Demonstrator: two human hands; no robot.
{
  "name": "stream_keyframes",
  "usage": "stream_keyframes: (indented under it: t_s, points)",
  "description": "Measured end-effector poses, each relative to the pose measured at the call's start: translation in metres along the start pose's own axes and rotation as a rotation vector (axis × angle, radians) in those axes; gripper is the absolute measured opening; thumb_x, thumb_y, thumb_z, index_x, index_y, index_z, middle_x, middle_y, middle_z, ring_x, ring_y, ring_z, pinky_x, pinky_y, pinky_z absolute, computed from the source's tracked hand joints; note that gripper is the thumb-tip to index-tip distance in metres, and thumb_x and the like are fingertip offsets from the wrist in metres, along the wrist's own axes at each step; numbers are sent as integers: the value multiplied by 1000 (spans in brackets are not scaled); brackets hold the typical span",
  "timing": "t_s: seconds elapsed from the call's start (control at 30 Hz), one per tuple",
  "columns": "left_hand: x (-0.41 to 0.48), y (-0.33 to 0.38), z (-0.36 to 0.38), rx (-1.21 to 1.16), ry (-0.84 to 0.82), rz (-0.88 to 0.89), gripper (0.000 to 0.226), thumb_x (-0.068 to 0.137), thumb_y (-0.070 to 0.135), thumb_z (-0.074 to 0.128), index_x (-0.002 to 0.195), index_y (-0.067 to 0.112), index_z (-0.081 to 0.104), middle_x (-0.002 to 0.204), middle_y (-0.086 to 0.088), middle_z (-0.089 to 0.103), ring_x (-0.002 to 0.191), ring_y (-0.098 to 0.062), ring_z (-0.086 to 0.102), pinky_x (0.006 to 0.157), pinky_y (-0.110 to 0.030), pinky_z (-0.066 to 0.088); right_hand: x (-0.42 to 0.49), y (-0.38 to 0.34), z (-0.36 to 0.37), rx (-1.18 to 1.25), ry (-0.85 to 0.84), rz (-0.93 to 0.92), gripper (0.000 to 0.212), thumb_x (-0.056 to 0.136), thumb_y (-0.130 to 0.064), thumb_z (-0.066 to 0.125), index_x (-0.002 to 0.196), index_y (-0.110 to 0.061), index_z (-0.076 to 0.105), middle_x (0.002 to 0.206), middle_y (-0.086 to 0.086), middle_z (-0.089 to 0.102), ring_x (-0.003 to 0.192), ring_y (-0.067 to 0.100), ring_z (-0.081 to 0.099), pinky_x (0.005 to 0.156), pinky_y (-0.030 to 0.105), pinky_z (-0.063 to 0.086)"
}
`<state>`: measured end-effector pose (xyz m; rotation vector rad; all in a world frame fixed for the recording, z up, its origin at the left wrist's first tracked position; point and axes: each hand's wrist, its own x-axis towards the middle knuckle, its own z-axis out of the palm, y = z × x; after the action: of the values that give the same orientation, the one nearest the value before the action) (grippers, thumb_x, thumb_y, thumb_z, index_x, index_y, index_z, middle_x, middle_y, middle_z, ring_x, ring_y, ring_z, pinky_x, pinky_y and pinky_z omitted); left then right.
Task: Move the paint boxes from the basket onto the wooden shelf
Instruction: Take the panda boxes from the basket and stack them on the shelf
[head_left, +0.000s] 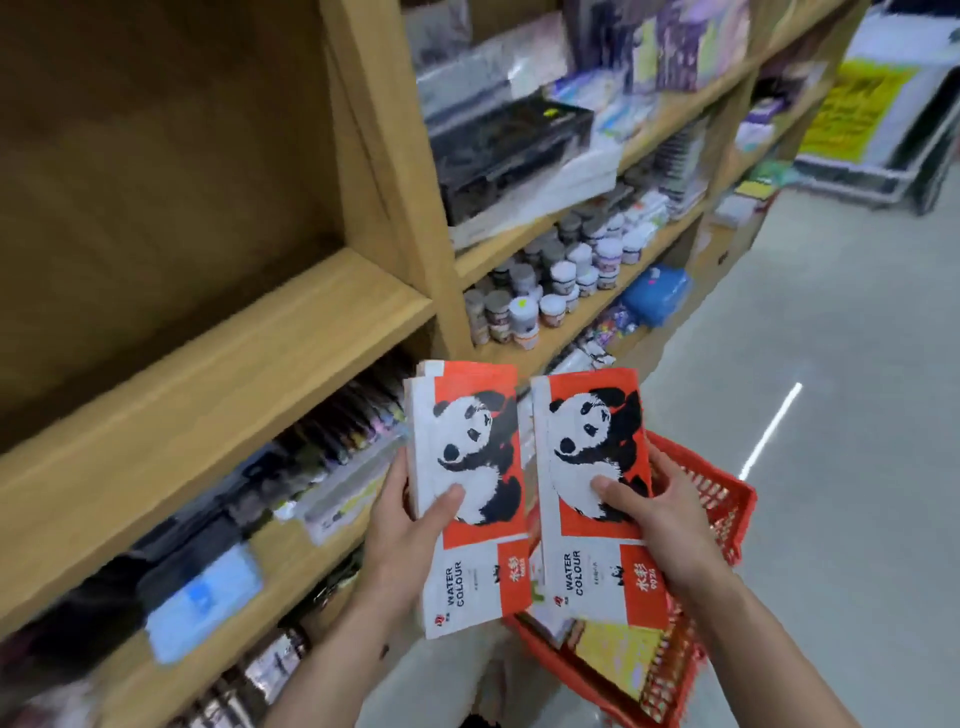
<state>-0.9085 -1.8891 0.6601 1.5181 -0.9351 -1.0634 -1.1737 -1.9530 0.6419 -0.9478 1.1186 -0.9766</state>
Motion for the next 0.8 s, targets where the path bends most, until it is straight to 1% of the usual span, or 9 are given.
stream_keyframes:
  t_s: [0.07, 0.13, 0.27, 0.33, 0.43, 0.53, 0.63, 0.73, 0.8]
  points:
    - [-17, 18, -23, -26, 114, 45, 68, 80, 42, 84, 139, 55, 51, 115, 16, 78, 91, -13, 79, 64, -23, 61, 8, -26, 25, -13, -92, -34, 64, 67, -30, 89, 126, -30, 66, 109, 5, 82, 89, 33, 80, 73, 42, 64]
    - [-34, 32, -48, -44, 230, 95, 64, 84, 33, 80, 138, 54, 52, 111, 19, 78, 87, -11, 80, 60, -21, 60, 16, -52, 57, -12, -168, -76, 59, 64, -29, 89, 119, -28, 71, 108, 5, 82, 91, 29, 80, 71, 37, 64]
    - [-54, 54, -102, -79, 399, 128, 51, 89, 23, 78, 130, 47, 61, 115, 11, 79, 95, -18, 79, 71, -31, 63, 40, -102, 131, -38, -277, -174, 43, 68, -21, 86, 108, -33, 76, 103, -4, 83, 89, 16, 80, 70, 26, 61]
    - [-58, 69, -156, -118, 520, 179, 53, 89, 20, 79, 134, 42, 61, 115, 11, 79, 94, -19, 79, 71, -31, 63, 55, -127, 200, -65, -359, -204, 41, 71, -16, 86, 109, -28, 74, 103, -1, 83, 89, 20, 80, 71, 31, 60]
    - [-59, 73, -189, -98, 566, 164, 51, 91, 20, 74, 136, 39, 59, 112, 11, 79, 92, -22, 79, 75, -43, 63, 77, -140, 247, -99, -372, -211, 47, 77, -10, 87, 120, -18, 69, 104, 3, 82, 90, 28, 80, 76, 39, 62]
    - [-65, 74, -197, -115, 560, 153, 53, 82, 32, 76, 131, 40, 61, 113, 5, 80, 90, -27, 79, 76, -49, 63, 96, -143, 265, -143, -365, -119, 52, 80, -13, 87, 126, -13, 63, 99, 6, 83, 80, 29, 81, 63, 35, 62]
    - [-55, 80, -230, -174, 558, 155, 55, 73, 35, 76, 126, 39, 62, 110, 1, 81, 85, -30, 80, 62, -42, 64, 114, -147, 311, -183, -418, -20, 44, 81, -14, 85, 120, -13, 64, 94, 12, 83, 75, 31, 81, 57, 33, 61]
    - [-39, 79, -262, -174, 565, 150, 46, 72, 35, 77, 116, 45, 66, 108, 1, 81, 86, -32, 80, 62, -42, 63, 136, -149, 352, -247, -410, 44, 26, 83, -13, 83, 105, -8, 68, 81, 15, 82, 62, 28, 79, 49, 31, 59]
    - [-31, 77, -276, -194, 573, 151, 41, 71, 35, 77, 109, 47, 69, 105, 1, 81, 81, -29, 80, 56, -35, 62, 151, -144, 367, -321, -415, 78, 24, 83, -14, 83, 102, -4, 71, 79, 16, 81, 59, 26, 78, 51, 32, 60]
